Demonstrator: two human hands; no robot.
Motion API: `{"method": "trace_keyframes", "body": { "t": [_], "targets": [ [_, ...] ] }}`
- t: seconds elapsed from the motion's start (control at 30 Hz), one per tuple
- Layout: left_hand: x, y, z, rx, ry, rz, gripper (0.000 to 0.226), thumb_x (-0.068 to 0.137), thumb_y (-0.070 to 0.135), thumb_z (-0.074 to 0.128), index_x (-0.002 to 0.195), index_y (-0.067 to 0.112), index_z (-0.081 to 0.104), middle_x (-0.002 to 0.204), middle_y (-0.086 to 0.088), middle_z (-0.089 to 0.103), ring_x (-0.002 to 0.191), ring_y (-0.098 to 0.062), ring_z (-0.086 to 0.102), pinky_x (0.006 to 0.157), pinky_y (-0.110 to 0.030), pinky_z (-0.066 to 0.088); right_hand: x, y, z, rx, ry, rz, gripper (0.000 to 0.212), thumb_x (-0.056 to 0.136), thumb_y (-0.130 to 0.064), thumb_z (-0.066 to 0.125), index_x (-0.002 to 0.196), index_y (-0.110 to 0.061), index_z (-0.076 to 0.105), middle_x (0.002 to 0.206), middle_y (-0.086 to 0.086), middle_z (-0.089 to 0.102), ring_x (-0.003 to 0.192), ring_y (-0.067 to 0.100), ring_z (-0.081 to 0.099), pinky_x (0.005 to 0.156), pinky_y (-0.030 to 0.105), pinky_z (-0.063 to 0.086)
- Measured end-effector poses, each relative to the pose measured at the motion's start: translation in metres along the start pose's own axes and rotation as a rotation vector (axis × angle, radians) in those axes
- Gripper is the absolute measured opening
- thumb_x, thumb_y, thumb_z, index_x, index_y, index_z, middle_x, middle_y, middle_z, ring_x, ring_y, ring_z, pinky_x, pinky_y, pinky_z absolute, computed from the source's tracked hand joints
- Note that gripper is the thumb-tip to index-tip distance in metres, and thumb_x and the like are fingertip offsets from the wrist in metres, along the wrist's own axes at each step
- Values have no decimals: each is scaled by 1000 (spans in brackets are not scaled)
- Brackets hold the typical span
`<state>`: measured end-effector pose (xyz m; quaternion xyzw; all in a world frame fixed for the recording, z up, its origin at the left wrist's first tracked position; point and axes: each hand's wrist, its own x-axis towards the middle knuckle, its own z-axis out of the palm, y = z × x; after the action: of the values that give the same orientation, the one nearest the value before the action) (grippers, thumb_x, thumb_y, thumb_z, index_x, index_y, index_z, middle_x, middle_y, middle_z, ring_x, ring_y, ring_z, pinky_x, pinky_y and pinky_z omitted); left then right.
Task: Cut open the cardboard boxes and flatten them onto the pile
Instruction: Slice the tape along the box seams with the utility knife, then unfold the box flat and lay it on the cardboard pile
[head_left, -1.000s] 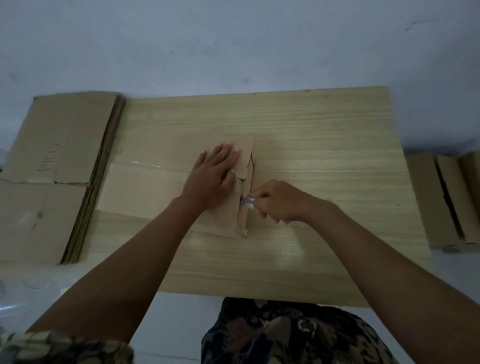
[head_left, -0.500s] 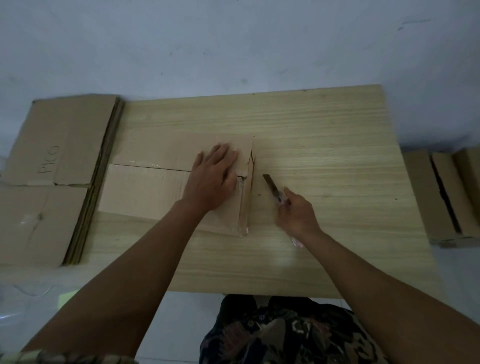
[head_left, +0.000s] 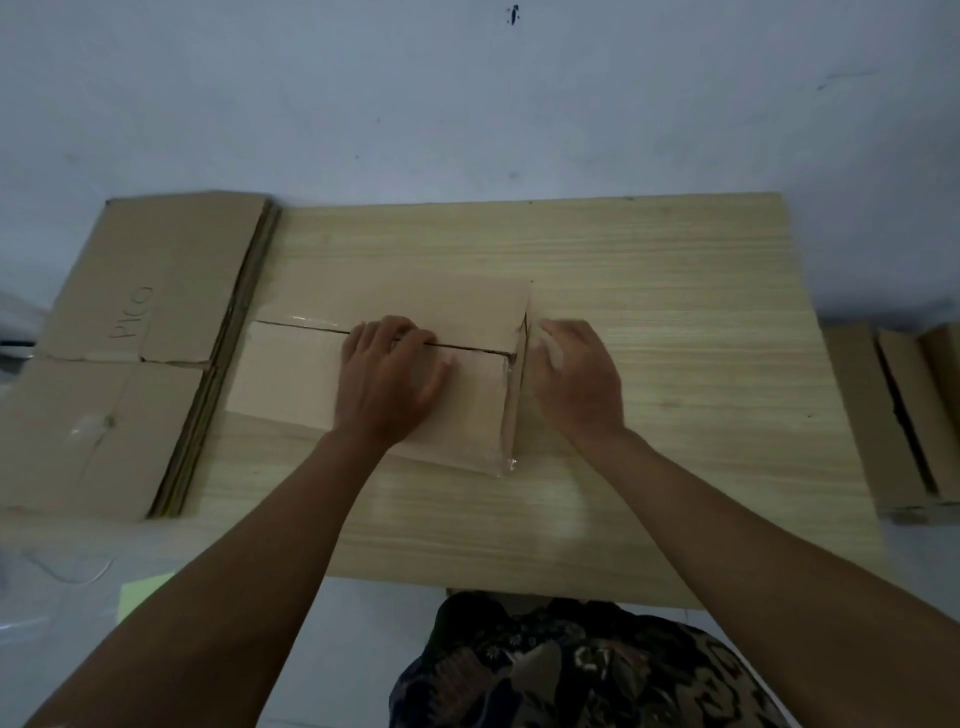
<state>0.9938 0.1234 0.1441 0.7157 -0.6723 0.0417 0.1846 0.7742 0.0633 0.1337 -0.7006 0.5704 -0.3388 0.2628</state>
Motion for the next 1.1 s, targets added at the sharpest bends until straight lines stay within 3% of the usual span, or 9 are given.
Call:
{"method": "trace_keyframes", "body": {
  "t": [0.17,0.3,0.43,0.57,0.7,0.8,0.9,0.97,1.1],
  "targets": [
    [0,-6,-4,26,62,32,35,90,52,60,95,19,70,99,-5,62,92,-29,59,90,-44,44,28,-39,8,-143,-305,-405,51,83,-30,61,132,-15,66,138,6,60,131,27,53,106,48,42],
    [-1,-7,1,49,71,53,35,90,51,60,93,17,68,97,-5,61,91,-29,59,87,-43,43,48,-40,11,-404,-650,-405,57,96,-39,59,150,-28,45,163,-2,32,154,18,15,124,50,8],
    [-10,-7,6,49,72,59,35,89,51,61,99,18,69,102,-5,61,95,-29,59,88,-43,43,61,-30,14,-415,-735,-419,57,101,-40,54,154,-27,38,166,0,25,154,18,16,122,41,11],
    [-21,-9,9,35,23,56,44,90,53,59,117,18,67,119,-6,61,109,-30,58,97,-45,42,64,-21,17,-437,-645,-523,50,102,-32,55,149,-17,47,158,9,40,147,25,36,115,43,31],
    [-32,-9,13,27,13,66,53,95,54,56,132,15,61,136,-11,56,125,-31,54,105,-49,40,58,-15,21,-444,-356,-798,34,96,-24,51,121,-8,68,123,16,68,110,34,67,81,46,57],
    [-29,-10,11,13,-51,69,62,96,54,52,143,15,53,150,-12,49,141,-31,43,113,-55,34,57,-26,20,-347,-174,-745,35,99,-25,43,115,-9,70,109,11,74,92,33,72,68,41,56],
    [-25,-8,7,-48,-122,50,62,96,56,45,142,16,53,147,-9,50,145,-30,37,116,-65,26,65,-38,13,-328,-25,-610,30,99,-26,45,107,-13,71,88,6,75,61,33,69,48,32,47],
    [-22,-4,5,-83,-114,11,56,96,56,43,131,15,61,137,-9,55,140,-31,42,115,-69,21,68,-40,6,-334,55,-546,28,100,-25,44,103,-11,69,78,6,70,47,33,59,45,29,40],
    [-11,10,2,-97,-48,-82,51,94,60,44,101,14,65,112,-9,57,115,-30,50,110,-70,27,70,-30,-15,-377,179,-401,28,102,-21,45,117,-13,68,86,8,69,46,32,56,49,28,38]
  ]
}}
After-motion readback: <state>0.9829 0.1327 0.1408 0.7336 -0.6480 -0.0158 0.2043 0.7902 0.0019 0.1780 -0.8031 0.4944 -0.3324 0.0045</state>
